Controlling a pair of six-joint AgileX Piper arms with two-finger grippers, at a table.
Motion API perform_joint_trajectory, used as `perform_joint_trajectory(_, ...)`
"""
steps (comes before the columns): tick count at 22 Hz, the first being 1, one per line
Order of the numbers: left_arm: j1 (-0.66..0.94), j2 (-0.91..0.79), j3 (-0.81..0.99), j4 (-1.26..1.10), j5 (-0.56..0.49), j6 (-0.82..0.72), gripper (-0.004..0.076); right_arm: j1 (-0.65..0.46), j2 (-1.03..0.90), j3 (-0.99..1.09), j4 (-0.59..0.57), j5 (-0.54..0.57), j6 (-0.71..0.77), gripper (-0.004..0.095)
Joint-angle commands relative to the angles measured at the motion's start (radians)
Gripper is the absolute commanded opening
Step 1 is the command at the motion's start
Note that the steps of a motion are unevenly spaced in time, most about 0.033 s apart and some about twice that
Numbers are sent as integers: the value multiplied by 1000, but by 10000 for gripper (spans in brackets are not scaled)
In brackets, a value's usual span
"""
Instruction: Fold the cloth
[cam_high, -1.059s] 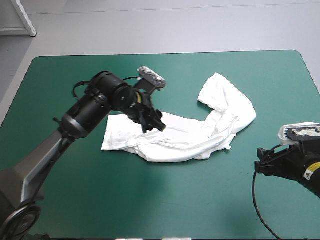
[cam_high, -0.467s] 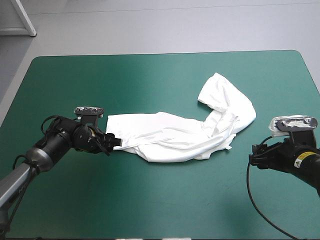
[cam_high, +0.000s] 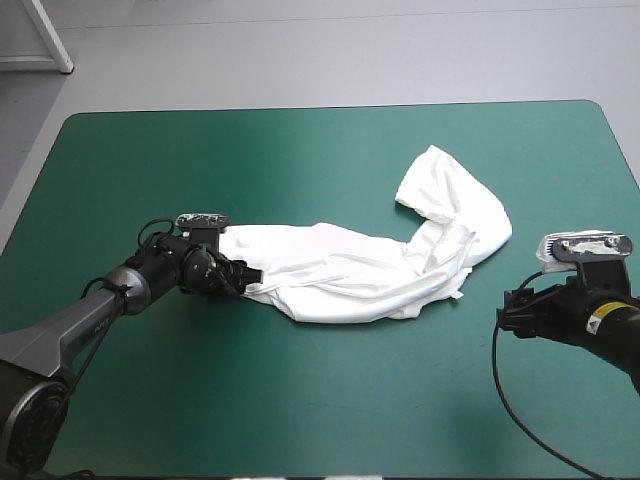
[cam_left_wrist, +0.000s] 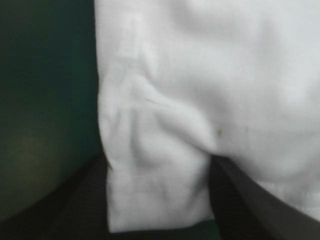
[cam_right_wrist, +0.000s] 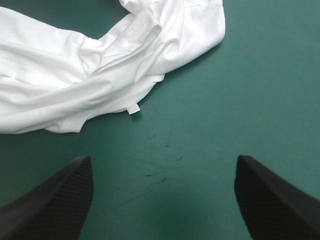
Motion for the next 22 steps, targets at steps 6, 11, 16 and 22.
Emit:
perform_joint_trajectory(6,-3,26,3,-92,-16,74,-6,-8,262,-79,-118,-251,87,737)
perform_joint_trajectory(11,-3,24,3,-85,-16,80,-7,-66,516,-247,-189,-247,112,737)
perform_joint_trajectory(16,-3,24,3,-101,-18,90,-7,-238,777,-385,49,-252,-75,737)
perform_joint_trajectory(22,-3,24,3,-133,-53,97,-7,-274,987,-390,202,-346,-156,619)
